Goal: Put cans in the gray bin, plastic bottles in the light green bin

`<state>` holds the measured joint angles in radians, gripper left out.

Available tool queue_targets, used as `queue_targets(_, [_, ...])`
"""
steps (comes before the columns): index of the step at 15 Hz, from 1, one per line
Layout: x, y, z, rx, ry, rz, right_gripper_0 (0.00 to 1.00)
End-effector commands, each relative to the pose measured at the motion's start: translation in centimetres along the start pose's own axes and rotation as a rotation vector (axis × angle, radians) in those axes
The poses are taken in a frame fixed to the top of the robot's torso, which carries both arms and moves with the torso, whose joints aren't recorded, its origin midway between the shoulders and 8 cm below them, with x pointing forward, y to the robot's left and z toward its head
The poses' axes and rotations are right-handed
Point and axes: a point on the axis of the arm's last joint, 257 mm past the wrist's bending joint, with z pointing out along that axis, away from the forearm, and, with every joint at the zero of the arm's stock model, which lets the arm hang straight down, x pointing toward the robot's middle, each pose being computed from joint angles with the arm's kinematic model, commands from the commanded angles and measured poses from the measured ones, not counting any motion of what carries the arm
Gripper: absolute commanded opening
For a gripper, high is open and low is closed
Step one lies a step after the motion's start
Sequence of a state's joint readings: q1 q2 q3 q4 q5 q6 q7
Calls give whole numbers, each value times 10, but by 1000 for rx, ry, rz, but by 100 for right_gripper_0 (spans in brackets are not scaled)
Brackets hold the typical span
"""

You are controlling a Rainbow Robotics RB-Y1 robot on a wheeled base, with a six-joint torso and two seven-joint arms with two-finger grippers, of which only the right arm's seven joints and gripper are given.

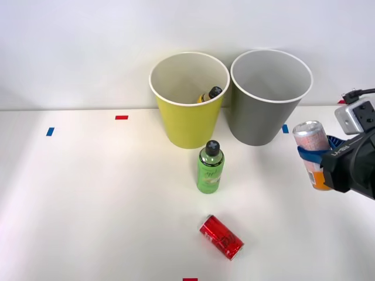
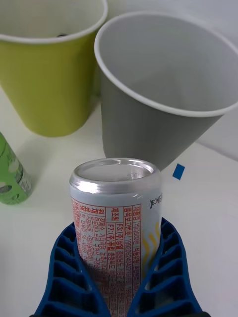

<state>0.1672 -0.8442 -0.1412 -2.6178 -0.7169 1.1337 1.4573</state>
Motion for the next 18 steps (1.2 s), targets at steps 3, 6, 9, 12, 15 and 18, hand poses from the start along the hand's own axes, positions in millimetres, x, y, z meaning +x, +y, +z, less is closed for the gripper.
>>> queue_targets(3, [-53,-7,-11,6,-233,71,0])
queue_targets(6, [-81,-12,-23,1,-344,112,0])
queue_targets(9, [-111,-24,-33,-11,-485,164,0])
queue_targets(12, [-139,-42,-36,-18,-593,201,0])
queue_targets(15, [-156,-72,-28,20,-625,212,0])
queue_targets(18, [-170,-89,-16,26,-641,227,0])
